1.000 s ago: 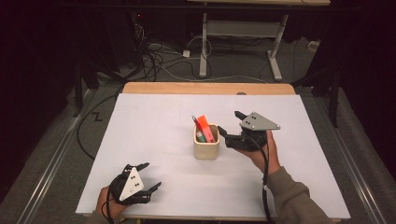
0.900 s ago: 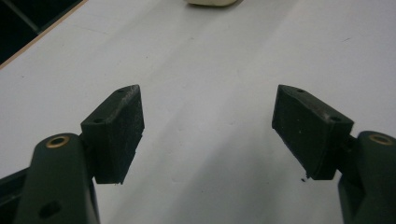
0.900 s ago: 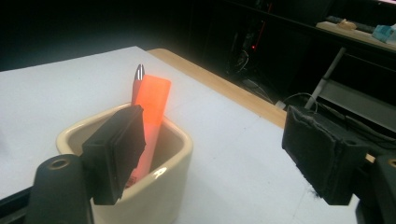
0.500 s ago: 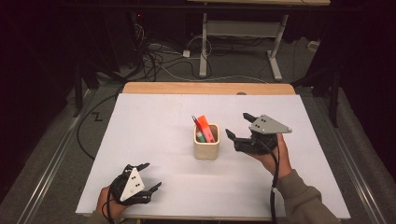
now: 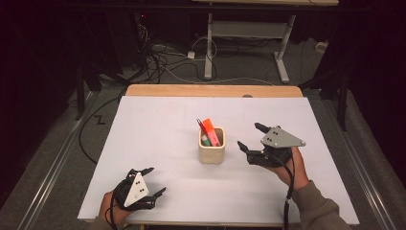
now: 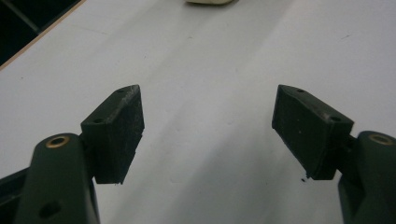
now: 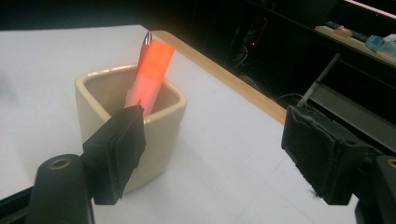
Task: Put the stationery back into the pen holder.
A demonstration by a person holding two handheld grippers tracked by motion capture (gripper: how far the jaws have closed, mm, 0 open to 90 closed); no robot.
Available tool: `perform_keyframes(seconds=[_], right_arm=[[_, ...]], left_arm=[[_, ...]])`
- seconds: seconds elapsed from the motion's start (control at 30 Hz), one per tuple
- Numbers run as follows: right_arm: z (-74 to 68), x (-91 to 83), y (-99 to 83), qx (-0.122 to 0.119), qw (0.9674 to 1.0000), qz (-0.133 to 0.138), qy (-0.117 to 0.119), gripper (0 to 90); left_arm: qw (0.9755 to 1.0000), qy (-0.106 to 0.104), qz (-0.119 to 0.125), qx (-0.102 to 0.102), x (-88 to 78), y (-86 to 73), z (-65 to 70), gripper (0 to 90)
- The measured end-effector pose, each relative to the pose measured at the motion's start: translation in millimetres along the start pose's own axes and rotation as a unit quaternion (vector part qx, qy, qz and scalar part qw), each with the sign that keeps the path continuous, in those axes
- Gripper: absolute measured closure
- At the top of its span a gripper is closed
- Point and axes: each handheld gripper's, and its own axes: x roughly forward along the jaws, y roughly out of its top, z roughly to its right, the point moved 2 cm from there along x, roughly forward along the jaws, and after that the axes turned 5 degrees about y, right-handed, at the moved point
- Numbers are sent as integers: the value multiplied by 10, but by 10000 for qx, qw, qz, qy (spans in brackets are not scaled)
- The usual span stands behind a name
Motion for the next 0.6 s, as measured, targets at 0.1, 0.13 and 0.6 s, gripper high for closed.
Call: perform_keyframes(seconds=[0.1,0.13,0.6], right_arm=[[-3,-26,-43,8,10000,-1,-28,225],[-1,-36,-57,-5,10000,10,-54,225],[-5,-151,-252,-259,9995,-125,-164,240]], left_arm=[[10000,4,-9,-4,1,-1,-2,245],[10000,3,-7,-6,2,-1,-1,245],[10000,7,-32,32,12,1,9,245]])
